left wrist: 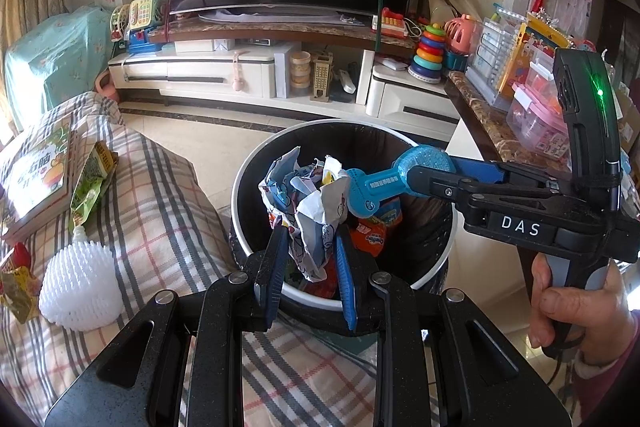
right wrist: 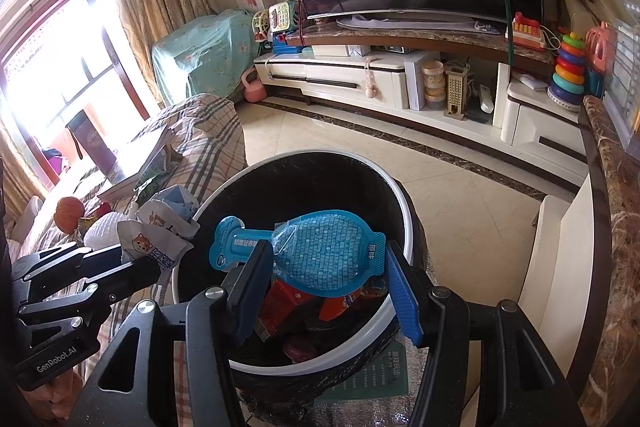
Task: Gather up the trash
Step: 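Hold the wrapper and blue brush over the bin opening, then open both tools to drop the wrapper and brush into the bin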
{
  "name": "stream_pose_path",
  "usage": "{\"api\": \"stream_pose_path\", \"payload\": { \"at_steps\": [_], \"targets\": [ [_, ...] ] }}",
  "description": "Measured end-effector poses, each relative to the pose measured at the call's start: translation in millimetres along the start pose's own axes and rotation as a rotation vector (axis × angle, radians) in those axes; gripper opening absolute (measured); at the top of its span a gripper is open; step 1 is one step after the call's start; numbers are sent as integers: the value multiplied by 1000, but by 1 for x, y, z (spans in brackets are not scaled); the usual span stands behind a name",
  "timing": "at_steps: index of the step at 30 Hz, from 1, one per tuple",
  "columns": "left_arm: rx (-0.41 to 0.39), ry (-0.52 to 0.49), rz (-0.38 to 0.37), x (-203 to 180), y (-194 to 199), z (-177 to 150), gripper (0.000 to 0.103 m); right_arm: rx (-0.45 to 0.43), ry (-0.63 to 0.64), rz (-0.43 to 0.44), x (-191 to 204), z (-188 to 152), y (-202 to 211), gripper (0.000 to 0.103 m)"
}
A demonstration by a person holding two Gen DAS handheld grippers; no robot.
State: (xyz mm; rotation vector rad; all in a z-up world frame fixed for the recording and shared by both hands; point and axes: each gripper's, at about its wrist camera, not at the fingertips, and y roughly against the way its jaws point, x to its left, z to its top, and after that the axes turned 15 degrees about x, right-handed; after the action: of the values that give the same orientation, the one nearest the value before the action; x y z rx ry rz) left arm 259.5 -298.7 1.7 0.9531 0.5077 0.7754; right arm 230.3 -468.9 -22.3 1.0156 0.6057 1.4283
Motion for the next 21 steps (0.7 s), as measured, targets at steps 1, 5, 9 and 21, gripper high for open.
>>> {"api": "stream_pose_path", "payload": {
  "at_steps": [1,5,9,21],
  "targets": [
    [0,0,-1,0,0,0,22,0,0,-1,0,0,0,57],
    [1,-4,1,-3,0,2,22,4,-3,-3,-1,-1,-1,57],
    [3,-10,3,-4,-2,5,22,4,-6,-6,-3,0,-2,57],
    [22,-7,7,-5,-8,8,23,14,-1,-9,-4,4,-4,57]
  ]
}}
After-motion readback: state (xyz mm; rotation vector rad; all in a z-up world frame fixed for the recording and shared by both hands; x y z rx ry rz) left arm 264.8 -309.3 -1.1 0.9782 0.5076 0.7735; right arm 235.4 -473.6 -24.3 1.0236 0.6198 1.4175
